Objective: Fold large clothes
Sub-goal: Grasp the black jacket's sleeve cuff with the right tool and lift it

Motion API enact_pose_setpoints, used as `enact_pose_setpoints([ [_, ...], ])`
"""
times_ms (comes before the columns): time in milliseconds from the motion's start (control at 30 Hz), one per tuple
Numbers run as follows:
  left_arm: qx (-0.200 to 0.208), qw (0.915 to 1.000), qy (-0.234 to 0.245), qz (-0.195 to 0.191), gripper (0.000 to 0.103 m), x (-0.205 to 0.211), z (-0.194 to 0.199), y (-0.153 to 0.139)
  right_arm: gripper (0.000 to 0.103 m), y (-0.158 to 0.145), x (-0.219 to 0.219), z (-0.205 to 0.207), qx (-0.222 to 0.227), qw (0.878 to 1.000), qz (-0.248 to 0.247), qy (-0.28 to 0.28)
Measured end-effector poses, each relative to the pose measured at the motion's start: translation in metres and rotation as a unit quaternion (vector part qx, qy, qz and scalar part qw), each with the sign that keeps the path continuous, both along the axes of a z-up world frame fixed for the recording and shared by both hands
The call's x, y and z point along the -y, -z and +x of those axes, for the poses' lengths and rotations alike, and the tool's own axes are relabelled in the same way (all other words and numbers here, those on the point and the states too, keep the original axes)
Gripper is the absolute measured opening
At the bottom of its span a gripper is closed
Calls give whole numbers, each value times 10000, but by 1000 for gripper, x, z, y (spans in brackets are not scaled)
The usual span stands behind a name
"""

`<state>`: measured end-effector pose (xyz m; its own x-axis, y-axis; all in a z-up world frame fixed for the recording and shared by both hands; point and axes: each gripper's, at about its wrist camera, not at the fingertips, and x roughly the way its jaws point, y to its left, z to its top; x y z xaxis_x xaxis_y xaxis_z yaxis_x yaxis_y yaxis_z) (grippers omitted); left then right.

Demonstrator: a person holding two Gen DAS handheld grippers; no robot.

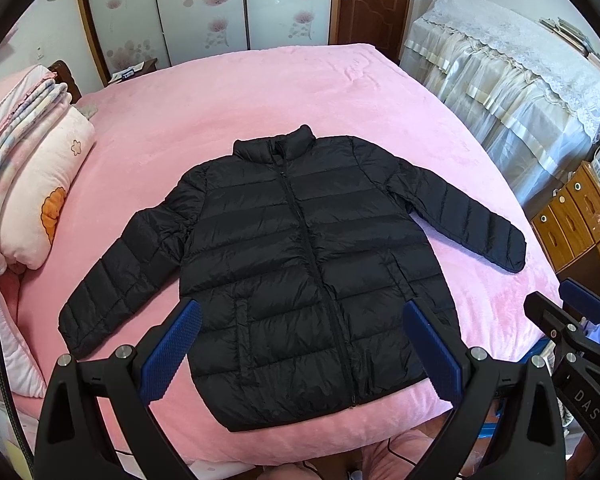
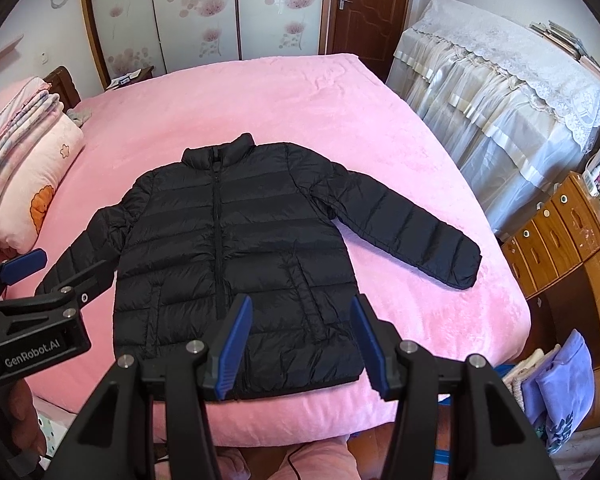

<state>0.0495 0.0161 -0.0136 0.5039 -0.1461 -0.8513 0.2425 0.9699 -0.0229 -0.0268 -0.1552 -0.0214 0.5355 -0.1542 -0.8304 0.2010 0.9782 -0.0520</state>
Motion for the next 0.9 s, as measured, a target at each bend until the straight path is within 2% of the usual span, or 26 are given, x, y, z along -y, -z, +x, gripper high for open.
enact_pose_setpoints([
  [133, 87, 10000, 5, -2, 100, 0, 0, -3, 51, 1, 1, 2, 65, 9999, 57, -76],
  [233, 169, 9998, -41, 35, 100, 0, 1, -8, 47, 1, 4, 4, 86, 9998, 124, -113],
  [433, 561, 9977, -94, 372, 100, 8, 6, -28, 47, -1, 26, 8, 227, 9991, 351, 97],
  [600, 689, 9973, -242, 110, 100, 20, 20, -48, 47, 1, 60, 12, 306, 9969, 603, 409],
  [700, 909, 9955, -269, -33, 100, 37, 30, -56, 47, 9, 87, 14, 305, 9958, 644, 571],
  [900, 1202, 9926, -91, 146, 100, 107, 58, -48, 47, 38, 152, 20, 255, 9941, 776, 718],
])
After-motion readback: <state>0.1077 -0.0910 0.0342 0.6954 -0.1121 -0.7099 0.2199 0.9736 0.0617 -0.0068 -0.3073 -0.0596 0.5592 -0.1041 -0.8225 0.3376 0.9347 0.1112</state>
